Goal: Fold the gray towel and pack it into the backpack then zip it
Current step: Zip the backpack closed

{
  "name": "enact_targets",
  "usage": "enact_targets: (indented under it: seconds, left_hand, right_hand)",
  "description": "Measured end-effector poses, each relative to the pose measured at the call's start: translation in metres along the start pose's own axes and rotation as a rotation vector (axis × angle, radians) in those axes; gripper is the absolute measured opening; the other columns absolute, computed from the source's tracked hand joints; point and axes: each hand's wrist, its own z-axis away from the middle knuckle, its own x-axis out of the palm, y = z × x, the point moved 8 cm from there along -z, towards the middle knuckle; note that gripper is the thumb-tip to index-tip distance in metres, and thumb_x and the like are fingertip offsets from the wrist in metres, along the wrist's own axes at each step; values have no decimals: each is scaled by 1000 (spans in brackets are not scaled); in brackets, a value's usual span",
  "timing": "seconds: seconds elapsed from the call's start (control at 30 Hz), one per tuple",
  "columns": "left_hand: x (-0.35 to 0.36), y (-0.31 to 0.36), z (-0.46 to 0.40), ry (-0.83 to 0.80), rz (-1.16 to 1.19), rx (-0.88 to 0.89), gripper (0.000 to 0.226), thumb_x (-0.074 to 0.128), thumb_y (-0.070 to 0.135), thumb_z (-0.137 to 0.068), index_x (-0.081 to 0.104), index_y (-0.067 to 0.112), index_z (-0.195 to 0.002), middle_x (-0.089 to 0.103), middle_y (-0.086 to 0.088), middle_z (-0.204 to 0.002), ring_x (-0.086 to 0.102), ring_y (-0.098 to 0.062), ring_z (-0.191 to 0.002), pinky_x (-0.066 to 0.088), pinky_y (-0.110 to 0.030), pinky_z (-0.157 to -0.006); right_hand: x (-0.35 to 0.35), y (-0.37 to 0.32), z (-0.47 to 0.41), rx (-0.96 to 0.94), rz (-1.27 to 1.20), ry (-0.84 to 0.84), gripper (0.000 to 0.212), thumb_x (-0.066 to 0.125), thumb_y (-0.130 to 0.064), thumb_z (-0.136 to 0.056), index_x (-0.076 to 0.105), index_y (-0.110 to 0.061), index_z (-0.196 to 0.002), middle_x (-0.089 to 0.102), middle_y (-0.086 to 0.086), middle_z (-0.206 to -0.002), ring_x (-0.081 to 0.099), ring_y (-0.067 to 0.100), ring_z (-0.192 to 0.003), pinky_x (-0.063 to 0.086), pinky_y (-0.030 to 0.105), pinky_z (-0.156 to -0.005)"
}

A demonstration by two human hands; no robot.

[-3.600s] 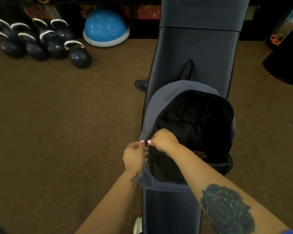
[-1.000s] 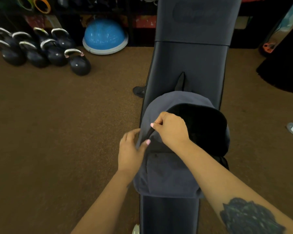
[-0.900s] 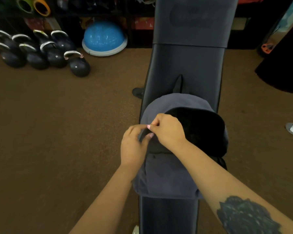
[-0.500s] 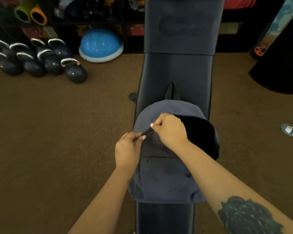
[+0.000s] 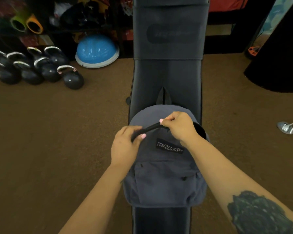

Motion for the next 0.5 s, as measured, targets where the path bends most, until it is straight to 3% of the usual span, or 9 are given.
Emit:
enact_targets:
  seconds: [0.1, 0.2, 0.3, 0.5]
  left_hand:
    - [16, 35, -13, -27, -59, 124, 31, 68, 32, -82, 68, 21, -111, 68, 4, -112, 57, -16, -108, 42, -25, -91]
    - [26, 45, -23, -32, -56, 103, 24, 68, 29, -81, 71, 23, -105, 71, 2, -104, 60, -19, -102, 47, -31, -87]
    - [26, 42, -25, -12, -53, 66, 18, 67, 29, -82, 74, 23, -98, 72, 2, -97, 63, -17, -95, 50, -34, -82]
    - [21, 40, -27, -6, -41, 24, 17, 68, 26, -83, 74, 19, -97, 72, 1, -99, 64, -15, -95, 48, -27, -83]
  right_hand:
    - [4, -3, -1, -19, -5, -11, 26, 70, -21, -83, 62, -1, -67, 68, 19, -80, 63, 32, -77, 54, 43, -79]
    - [3, -2, -2, -28, -4, 4, 28, 70, -21, -83, 58, -16, -58, 71, 15, -88, 66, 30, -88, 53, 47, -83]
    - [-2, 4, -5, -14, -4, 15, 23, 69, -22, -84, 61, -16, -64, 72, 13, -89, 66, 28, -89, 52, 46, -85]
    - [-34, 28, -8, 53, -53, 96, 23, 69, -23, -85, 60, -17, -65, 71, 11, -86, 65, 25, -89, 52, 41, -85]
